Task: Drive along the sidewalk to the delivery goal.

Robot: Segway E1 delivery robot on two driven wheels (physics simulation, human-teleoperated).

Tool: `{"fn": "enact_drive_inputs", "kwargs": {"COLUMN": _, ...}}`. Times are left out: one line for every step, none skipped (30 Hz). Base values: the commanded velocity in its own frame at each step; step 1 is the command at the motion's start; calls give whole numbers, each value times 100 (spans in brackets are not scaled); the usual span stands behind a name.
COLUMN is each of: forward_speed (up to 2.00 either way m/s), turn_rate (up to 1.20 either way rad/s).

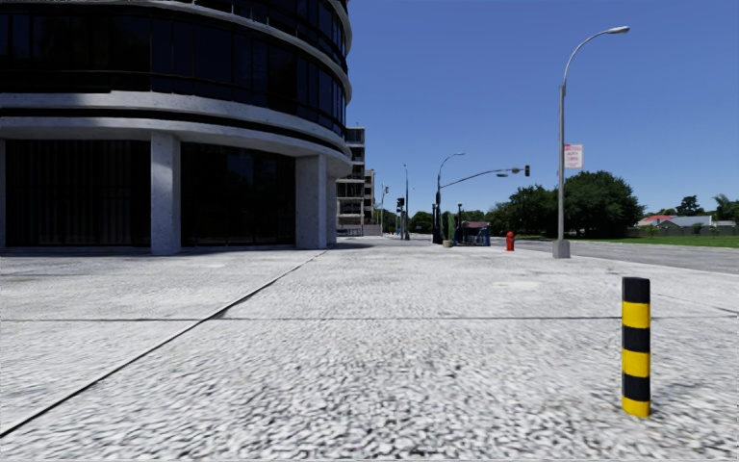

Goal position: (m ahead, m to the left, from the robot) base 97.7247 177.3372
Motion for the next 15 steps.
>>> {"fn": "enact_drive_inputs", "kwargs": {"forward_speed": 200, "turn_rate": 0}}
{"fn": "enact_drive_inputs", "kwargs": {"forward_speed": 200, "turn_rate": 0}}
{"fn": "enact_drive_inputs", "kwargs": {"forward_speed": 200, "turn_rate": 0}}
{"fn": "enact_drive_inputs", "kwargs": {"forward_speed": 200, "turn_rate": 0}}
{"fn": "enact_drive_inputs", "kwargs": {"forward_speed": 200, "turn_rate": 0}}
{"fn": "enact_drive_inputs", "kwargs": {"forward_speed": 200, "turn_rate": 0}}
{"fn": "enact_drive_inputs", "kwargs": {"forward_speed": 200, "turn_rate": 0}}
{"fn": "enact_drive_inputs", "kwargs": {"forward_speed": 198, "turn_rate": 0}}
{"fn": "enact_drive_inputs", "kwargs": {"forward_speed": 191, "turn_rate": 0}}
{"fn": "enact_drive_inputs", "kwargs": {"forward_speed": 181, "turn_rate": 0}}
{"fn": "enact_drive_inputs", "kwargs": {"forward_speed": 168, "turn_rate": 0}}
{"fn": "enact_drive_inputs", "kwargs": {"forward_speed": 168, "turn_rate": 0}}
{"fn": "enact_drive_inputs", "kwargs": {"forward_speed": 162, "turn_rate": 0}}
{"fn": "enact_drive_inputs", "kwargs": {"forward_speed": 157, "turn_rate": 0}}
{"fn": "enact_drive_inputs", "kwargs": {"forward_speed": 154, "turn_rate": 0}}
